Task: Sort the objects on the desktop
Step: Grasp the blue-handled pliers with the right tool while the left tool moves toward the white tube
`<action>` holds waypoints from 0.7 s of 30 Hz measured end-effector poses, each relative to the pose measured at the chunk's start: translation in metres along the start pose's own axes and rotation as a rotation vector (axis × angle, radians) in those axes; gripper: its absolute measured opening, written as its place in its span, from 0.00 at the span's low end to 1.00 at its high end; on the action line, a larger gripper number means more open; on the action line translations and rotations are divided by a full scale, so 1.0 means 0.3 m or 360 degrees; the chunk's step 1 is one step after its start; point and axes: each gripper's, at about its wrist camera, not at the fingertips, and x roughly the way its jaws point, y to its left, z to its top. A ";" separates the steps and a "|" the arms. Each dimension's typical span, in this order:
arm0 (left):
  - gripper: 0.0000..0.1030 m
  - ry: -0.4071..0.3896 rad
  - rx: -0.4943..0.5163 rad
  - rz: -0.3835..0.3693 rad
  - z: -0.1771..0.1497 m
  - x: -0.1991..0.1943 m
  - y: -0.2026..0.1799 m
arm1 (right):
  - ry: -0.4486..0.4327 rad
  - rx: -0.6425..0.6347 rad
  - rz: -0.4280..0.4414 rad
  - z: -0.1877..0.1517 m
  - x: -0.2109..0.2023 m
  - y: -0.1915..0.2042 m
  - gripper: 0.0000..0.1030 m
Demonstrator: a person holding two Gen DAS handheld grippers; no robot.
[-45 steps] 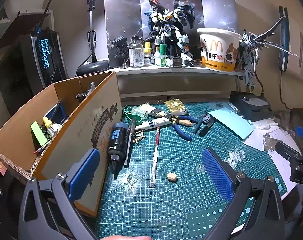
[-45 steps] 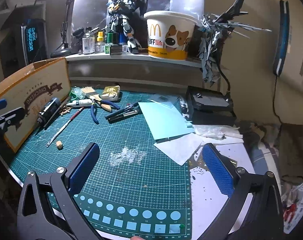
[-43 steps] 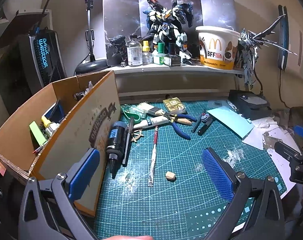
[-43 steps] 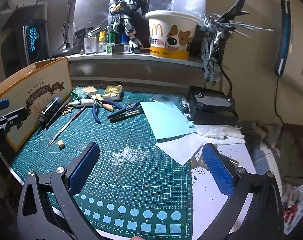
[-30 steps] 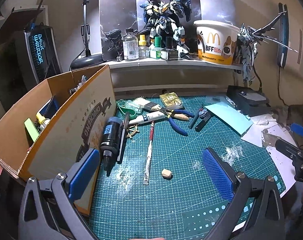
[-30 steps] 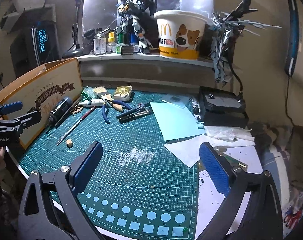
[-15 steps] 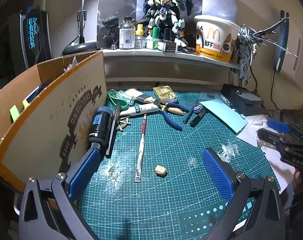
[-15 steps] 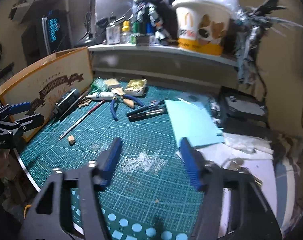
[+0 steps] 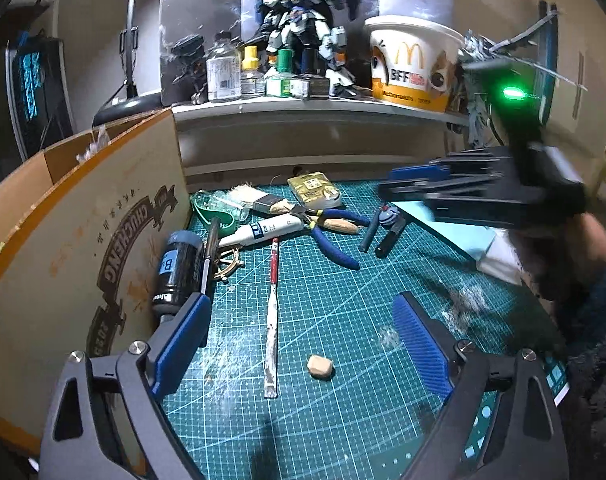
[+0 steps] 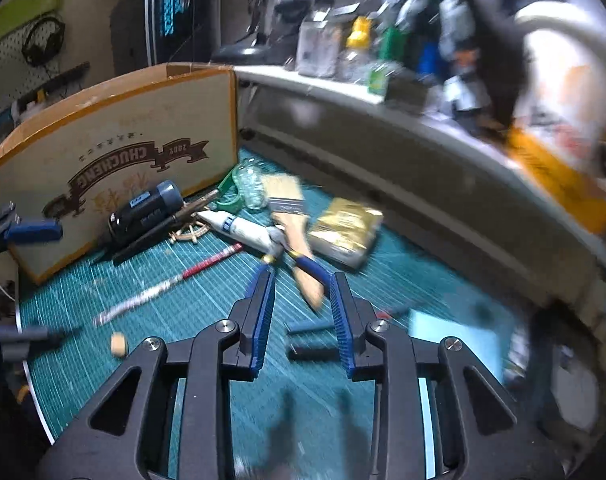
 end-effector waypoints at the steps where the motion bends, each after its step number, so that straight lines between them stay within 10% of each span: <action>1: 0.90 0.0006 -0.0023 0.0016 0.000 0.008 0.010 | 0.0021 0.0002 0.0045 0.020 0.041 0.001 0.27; 11: 0.90 0.0041 -0.0033 0.0086 -0.013 0.043 0.051 | 0.0202 -0.0120 0.0019 0.078 0.352 0.059 0.28; 21: 0.90 0.0013 -0.0016 0.0048 0.001 0.070 0.056 | 0.0161 0.0028 0.0070 0.025 0.256 0.037 0.17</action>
